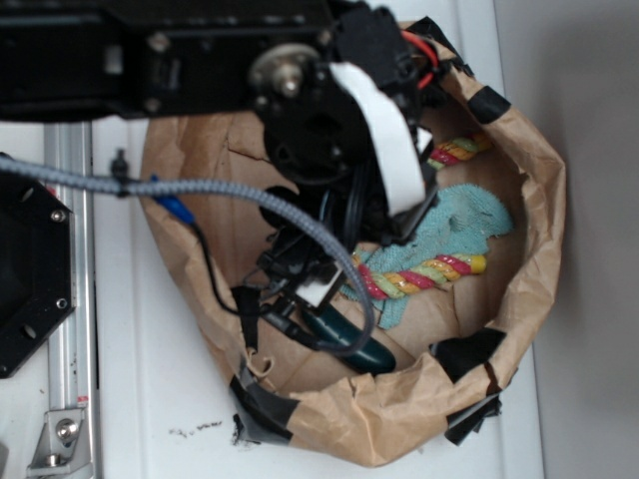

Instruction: Grab the plastic pickle.

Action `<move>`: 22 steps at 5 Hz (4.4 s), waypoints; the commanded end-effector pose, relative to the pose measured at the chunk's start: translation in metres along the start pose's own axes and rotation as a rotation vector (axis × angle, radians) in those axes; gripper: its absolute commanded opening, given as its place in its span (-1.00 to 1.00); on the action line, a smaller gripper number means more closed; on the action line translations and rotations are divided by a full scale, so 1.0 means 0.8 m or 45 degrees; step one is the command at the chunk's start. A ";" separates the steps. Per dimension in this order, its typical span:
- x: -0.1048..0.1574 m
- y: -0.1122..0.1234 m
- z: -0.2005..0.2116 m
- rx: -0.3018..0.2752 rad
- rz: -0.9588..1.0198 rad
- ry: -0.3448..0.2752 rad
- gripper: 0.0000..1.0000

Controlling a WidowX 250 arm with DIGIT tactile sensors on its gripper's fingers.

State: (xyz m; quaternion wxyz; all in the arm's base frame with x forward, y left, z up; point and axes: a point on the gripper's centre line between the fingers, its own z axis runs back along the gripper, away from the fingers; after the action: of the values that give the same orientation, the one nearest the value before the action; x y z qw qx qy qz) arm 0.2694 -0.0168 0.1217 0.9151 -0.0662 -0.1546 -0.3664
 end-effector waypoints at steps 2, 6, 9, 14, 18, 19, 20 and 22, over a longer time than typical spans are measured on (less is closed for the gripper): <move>0.032 -0.053 -0.056 -0.061 -0.329 -0.025 1.00; 0.033 -0.108 -0.126 -0.047 -0.304 0.312 1.00; 0.015 -0.033 -0.093 0.025 0.191 0.356 -1.00; 0.017 -0.054 -0.048 -0.023 0.390 0.275 1.00; 0.028 -0.077 -0.129 -0.159 -0.210 0.423 1.00; 0.027 -0.084 -0.137 -0.212 -0.347 0.442 1.00; 0.027 -0.094 -0.132 -0.254 -0.418 0.363 1.00; 0.015 -0.079 -0.131 0.048 -0.115 0.478 -1.00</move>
State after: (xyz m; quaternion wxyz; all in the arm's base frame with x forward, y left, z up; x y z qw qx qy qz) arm 0.2656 -0.0765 0.0258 0.9199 0.0295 0.0179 -0.3906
